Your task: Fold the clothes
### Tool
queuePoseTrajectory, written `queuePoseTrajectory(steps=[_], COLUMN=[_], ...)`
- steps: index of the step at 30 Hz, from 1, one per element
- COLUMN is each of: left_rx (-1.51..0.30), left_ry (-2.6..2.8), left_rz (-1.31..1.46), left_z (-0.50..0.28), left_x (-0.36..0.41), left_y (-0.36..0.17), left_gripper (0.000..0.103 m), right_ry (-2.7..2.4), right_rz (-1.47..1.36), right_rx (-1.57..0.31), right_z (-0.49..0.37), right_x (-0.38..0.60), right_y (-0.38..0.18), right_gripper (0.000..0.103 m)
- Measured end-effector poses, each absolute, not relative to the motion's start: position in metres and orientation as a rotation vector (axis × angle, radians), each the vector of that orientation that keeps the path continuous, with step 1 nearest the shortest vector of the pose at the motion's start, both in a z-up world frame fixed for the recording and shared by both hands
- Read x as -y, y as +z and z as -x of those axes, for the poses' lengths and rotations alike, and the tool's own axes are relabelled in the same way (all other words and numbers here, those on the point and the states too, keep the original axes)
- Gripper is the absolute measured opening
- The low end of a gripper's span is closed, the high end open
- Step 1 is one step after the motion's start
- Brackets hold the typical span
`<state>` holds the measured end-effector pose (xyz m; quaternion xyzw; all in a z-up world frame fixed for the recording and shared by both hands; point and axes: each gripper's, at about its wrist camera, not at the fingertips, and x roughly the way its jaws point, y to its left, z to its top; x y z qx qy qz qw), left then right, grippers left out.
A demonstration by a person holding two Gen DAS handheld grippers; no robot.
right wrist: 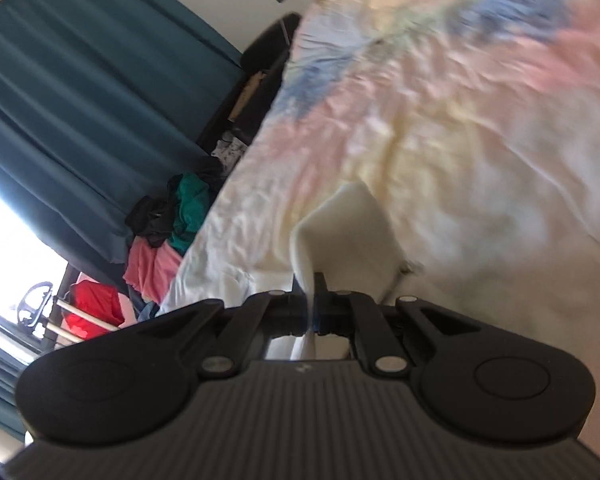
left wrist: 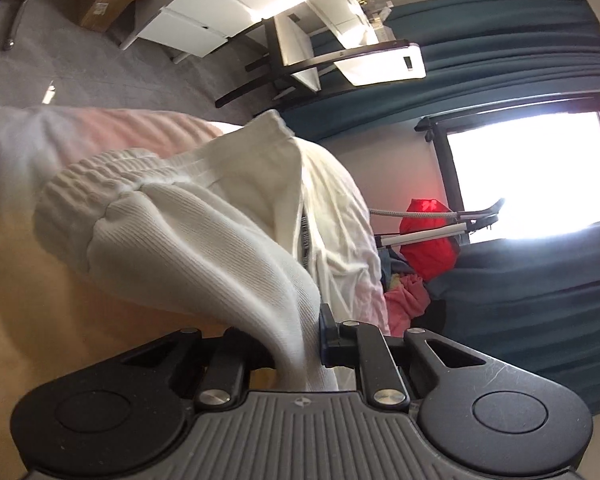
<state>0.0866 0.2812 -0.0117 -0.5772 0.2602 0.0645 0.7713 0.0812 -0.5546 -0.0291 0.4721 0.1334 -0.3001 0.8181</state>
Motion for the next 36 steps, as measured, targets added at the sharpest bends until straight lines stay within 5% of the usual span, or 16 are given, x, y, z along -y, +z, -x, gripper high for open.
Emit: queuePoseTrajectory(steps=[6, 18, 22, 28, 29, 32, 36], left_rx=[-0.569, -0.742, -0.740, -0.713, -0.690, -0.649, -0.621], left_ry=[0.115, 0.257, 0.226, 0.120, 0.111, 0.091, 0.083], left_rz=[1.144, 0.913, 0.839, 0.845, 0.843, 0.849, 0.916], left_z=[-0.228, -0.435, -0.443, -0.409, -0.395, -0.353, -0.290], left_x=[-0.266, -0.235, -0.227, -0.233, -0.234, -0.233, -0.231], left_y=[0.014, -0.078, -0.081, -0.066, -0.062, -0.049, -0.049], left_gripper=[0.016, 0.018, 0.026, 0.053, 0.064, 0.080, 0.081], right_ry=[-0.669, -0.656, -0.628, -0.554, -0.541, -0.492, -0.451], right_rz=[-0.886, -0.607, -0.644, -0.684, -0.691, -0.752, -0.895], right_rx=[-0.302, -0.458, -0.459, -0.439, -0.421, -0.383, -0.329], right_z=[-0.216, -0.413, -0.413, -0.375, -0.361, -0.313, -0.245], right_x=[0.563, 0.558, 0.563, 0.562, 0.561, 0.557, 0.552], right_y=[-0.013, -0.106, -0.124, -0.109, -0.106, -0.102, -0.106], right_gripper=[0.006, 0.008, 0.016, 0.058, 0.065, 0.067, 0.068])
